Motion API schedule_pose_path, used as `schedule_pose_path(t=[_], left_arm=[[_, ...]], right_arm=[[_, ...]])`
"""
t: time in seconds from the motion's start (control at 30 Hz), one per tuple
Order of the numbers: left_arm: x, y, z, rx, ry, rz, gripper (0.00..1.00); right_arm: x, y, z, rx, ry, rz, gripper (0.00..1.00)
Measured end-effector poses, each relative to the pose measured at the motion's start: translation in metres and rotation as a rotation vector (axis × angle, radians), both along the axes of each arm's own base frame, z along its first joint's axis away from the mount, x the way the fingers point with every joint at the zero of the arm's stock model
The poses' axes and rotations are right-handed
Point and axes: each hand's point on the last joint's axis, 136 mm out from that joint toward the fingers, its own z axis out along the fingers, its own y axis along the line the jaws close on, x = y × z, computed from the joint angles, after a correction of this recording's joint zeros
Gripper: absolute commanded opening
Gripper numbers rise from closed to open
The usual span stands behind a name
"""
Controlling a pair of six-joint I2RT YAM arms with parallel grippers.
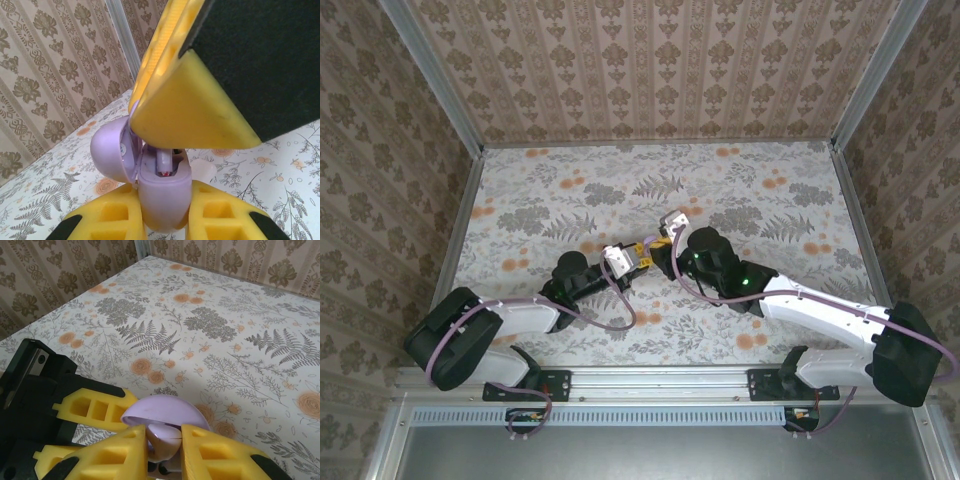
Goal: Insert the wireless bluetooth earbuds into the charging case
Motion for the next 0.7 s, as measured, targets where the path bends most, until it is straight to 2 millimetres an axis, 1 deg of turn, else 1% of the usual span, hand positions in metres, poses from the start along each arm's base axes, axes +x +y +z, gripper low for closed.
schedule_pose_path(t=[0.27, 0.53, 0.7], left_arm=[[0.001, 0.001, 0.000, 0.001, 0.001, 0.006, 0.02], [0.003, 0.003, -0.005, 0.020, 0.020, 0.026, 0.02], [0.004, 0.004, -0.006, 0.026, 0.025, 0.033, 0.02]], right_arm=[[-0.001, 0.007, 0.002, -0.014, -0.016, 0.021, 0.22], [0.003, 0.012, -0.003, -0.037, -0.010, 0.017, 0.22], [0.003, 0.014, -0.003, -0.058, -0.014, 0.021, 0.23]])
